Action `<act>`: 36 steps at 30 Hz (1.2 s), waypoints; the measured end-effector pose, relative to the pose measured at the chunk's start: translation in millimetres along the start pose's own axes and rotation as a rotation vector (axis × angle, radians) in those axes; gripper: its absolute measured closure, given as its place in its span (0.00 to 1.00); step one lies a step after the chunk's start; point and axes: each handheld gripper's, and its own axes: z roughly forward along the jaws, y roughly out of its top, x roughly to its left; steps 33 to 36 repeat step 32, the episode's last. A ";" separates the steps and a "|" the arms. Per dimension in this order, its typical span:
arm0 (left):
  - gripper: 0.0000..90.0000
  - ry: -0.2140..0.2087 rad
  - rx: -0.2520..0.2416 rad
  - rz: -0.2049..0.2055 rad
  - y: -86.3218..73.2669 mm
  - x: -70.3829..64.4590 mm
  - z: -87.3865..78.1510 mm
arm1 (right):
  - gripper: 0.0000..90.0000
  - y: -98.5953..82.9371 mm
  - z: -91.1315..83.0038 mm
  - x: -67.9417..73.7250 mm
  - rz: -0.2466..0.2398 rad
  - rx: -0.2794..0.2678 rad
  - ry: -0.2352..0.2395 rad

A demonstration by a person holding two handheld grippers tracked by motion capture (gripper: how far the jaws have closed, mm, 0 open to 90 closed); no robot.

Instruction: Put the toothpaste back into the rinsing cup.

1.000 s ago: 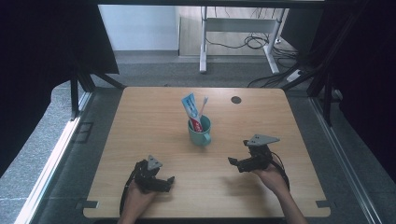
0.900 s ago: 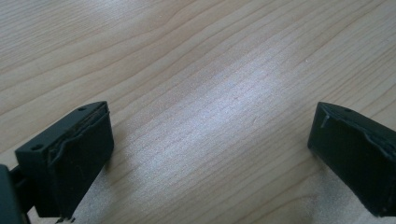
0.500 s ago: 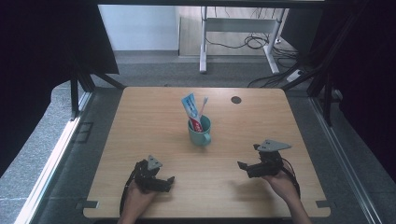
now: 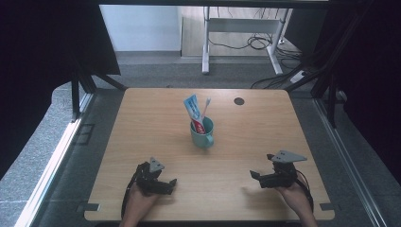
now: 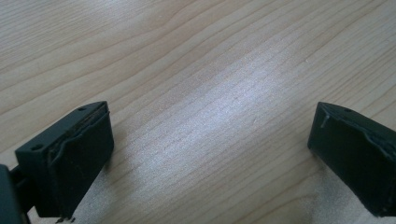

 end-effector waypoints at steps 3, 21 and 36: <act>0.00 0.000 0.000 -0.004 -0.1 -0.3 0.0 | 0.03 -4.8 -0.9 -0.4 0.004 0.003 -0.006; 0.00 0.001 0.000 -0.004 -0.1 -0.3 0.0 | 0.02 -31.3 9.2 0.4 0.009 0.089 -0.021; 0.01 0.003 -0.001 -0.005 -0.3 -0.6 -0.1 | 0.00 -40.1 21.0 5.6 -0.009 0.158 -0.033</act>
